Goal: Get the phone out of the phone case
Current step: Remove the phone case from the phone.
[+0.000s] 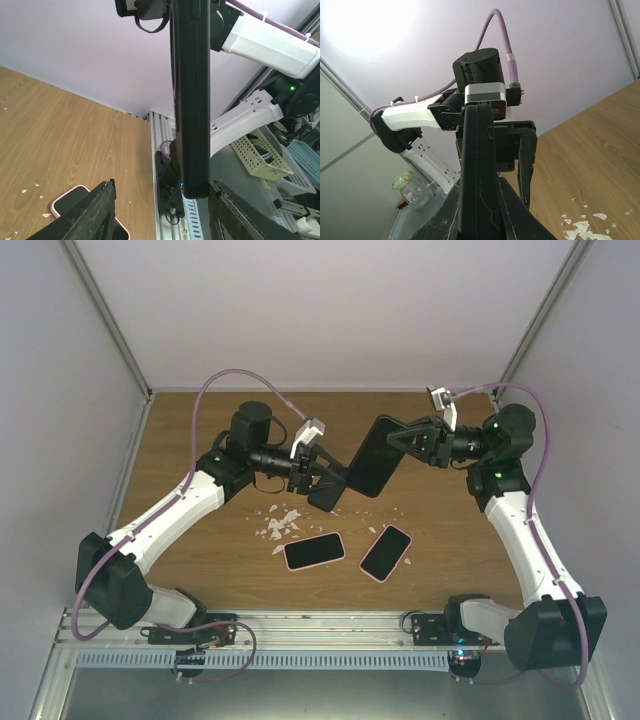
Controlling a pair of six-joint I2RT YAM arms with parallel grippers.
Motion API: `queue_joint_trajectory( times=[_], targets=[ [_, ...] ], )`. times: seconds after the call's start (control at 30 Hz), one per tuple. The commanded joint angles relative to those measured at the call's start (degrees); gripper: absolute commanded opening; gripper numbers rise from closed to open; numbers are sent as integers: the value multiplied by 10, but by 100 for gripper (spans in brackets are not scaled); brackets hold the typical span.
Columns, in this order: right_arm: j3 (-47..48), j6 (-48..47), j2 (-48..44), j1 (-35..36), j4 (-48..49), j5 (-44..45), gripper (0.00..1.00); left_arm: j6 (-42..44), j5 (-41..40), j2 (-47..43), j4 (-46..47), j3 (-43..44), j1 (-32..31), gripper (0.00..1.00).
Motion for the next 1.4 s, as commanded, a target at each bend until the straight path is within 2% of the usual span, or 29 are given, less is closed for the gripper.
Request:
queue_joint_trajectory(
  times=[0.0, 0.2, 0.33, 0.63, 0.9, 1.23, 1.37],
  targets=[
    [7, -2, -21, 2, 11, 4, 1, 1, -27, -1, 22, 2, -5, 51],
    [1, 41, -23, 1, 51, -4, 0, 2, -41, 2, 19, -8, 5, 42],
    [-15, 129, -21, 2, 143, -3, 1, 6, -81, 4, 10, -7, 6, 36],
    [-47, 290, -12, 2, 337, 0, 1, 9, -110, 12, -1, -6, 10, 33],
    [-60, 374, -6, 2, 427, 13, 0, -3, -125, 17, 1, -9, 26, 32],
    [-60, 395, -10, 4, 428, 27, 0, -17, -153, 31, -3, -4, 38, 32],
    [-50, 386, -10, 4, 397, 31, 0, -26, -159, 39, -3, 3, 41, 31]
  ],
)
